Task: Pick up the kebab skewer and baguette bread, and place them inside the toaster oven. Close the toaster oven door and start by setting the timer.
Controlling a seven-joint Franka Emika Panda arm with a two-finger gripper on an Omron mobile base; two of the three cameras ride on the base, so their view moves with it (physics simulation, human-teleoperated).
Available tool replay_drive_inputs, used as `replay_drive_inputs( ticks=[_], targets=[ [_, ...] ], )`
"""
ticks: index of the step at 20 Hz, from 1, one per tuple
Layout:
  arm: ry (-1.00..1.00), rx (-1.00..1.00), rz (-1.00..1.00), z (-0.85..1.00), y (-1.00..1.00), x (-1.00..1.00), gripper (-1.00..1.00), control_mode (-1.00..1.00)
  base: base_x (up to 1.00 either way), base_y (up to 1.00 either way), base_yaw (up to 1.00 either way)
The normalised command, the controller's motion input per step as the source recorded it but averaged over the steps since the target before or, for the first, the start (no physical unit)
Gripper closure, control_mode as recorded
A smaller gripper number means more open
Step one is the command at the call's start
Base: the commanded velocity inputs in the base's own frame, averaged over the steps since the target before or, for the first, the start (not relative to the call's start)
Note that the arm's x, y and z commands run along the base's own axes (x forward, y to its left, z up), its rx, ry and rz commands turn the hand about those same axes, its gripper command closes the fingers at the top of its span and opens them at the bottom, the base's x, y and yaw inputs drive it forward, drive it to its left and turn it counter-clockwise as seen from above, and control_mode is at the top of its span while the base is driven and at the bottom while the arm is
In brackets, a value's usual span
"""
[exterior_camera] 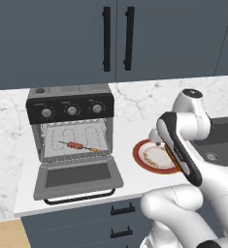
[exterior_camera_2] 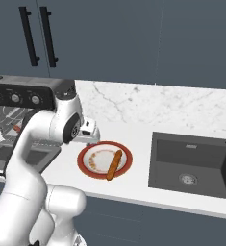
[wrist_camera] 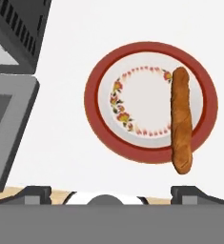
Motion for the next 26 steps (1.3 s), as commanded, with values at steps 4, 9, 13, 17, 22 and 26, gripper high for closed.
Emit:
replay_drive_inputs(
  ticks=[4,9,13,17,22,26],
  targets=[
    [0.09,0.02,-0.05,-0.33,-0.53,0.23,-1.00,-1.00,0.00,0.00,0.00],
    [0.09,0.00,-0.01,-0.47,-0.45,0.27,-1.00,-1.00,0.00,0.00,0.00],
    [0.01,0.00,-0.01,-0.48,-0.40,0.13,-1.00,-1.00,0.00,0.00,0.00],
    [0.02,0.00,0.00,-0.34,-0.27,0.06,-1.00,-1.00,0.00,0.00,0.00],
    [0.13,0.00,0.00,-0.28,-0.03,0.22,-1.00,-1.00,0.00,0.00,0.00],
    [0.07,0.00,0.00,-0.28,-0.04,0.31,-1.00,-1.00,0.00,0.00,0.00]
  ],
)
